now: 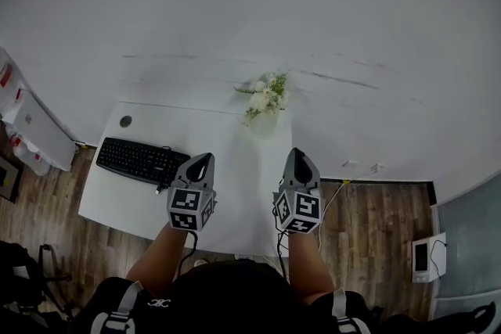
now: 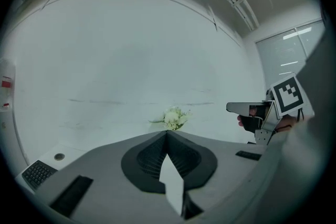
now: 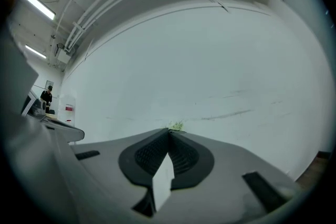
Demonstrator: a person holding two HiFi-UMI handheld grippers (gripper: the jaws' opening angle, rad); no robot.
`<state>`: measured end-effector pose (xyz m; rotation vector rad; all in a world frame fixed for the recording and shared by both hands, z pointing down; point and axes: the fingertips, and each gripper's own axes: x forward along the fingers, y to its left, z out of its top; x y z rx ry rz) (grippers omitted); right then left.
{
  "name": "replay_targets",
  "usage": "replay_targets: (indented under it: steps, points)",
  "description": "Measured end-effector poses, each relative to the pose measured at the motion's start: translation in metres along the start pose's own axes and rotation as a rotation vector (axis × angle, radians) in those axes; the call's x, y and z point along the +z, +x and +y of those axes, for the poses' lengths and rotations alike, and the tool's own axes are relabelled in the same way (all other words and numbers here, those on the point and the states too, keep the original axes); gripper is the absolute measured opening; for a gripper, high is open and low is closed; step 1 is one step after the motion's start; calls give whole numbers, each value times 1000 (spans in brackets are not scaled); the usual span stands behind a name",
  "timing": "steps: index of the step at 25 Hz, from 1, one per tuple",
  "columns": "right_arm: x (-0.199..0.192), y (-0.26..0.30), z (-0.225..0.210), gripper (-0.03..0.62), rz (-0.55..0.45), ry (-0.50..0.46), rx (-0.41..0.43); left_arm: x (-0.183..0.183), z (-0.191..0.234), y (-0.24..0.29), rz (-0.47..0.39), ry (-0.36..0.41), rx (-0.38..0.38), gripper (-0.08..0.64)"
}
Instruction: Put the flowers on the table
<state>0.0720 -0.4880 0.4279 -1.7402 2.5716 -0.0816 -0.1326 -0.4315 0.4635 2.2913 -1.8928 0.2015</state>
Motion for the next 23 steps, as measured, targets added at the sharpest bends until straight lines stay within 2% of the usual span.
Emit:
replay_targets:
  steps: [7,13,23]
  points:
    - [-6,-26,19,5,12,-6,12,-5,-15,-17,6,-2,-32,2]
    - [-8,-36,21,5,9,-6,0,1,-20,-30,-29,33,-27,2]
    - [-21,-34,30,5,32,22,31,2,-13,-37,-26,1,-18,2]
